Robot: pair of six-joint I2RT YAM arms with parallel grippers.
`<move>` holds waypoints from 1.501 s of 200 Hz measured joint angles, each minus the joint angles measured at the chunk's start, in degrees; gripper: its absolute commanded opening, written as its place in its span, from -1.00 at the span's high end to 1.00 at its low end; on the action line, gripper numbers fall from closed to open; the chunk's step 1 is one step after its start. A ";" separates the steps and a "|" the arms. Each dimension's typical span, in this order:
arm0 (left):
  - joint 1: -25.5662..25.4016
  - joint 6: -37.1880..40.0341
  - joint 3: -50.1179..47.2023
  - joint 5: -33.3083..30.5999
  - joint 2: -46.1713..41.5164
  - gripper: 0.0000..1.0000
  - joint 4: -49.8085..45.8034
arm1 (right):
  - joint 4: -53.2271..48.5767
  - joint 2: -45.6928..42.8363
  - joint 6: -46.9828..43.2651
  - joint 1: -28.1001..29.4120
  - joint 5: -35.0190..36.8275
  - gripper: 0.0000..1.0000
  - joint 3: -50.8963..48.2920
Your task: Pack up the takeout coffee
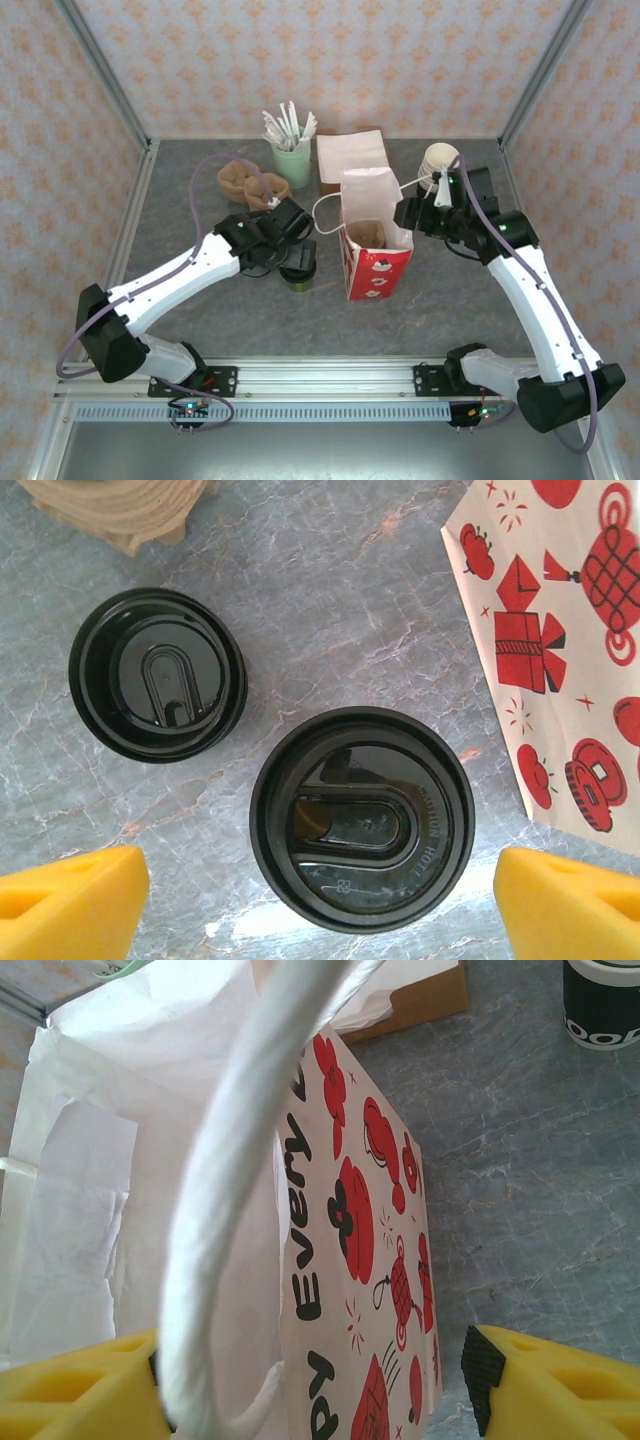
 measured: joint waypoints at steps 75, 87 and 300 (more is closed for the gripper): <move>-0.74 -2.99 -0.33 1.33 6.21 -0.72 1.46 | 0.50 3.21 -0.22 -0.11 -0.76 -0.49 0.70; -0.74 -3.48 -0.39 1.40 6.93 -0.71 1.81 | 0.50 3.56 -0.44 -0.11 -1.03 -0.49 0.74; -1.60 -7.61 -0.15 3.56 9.11 -0.69 -1.18 | 0.46 5.77 -1.97 -0.37 -1.29 -0.49 2.56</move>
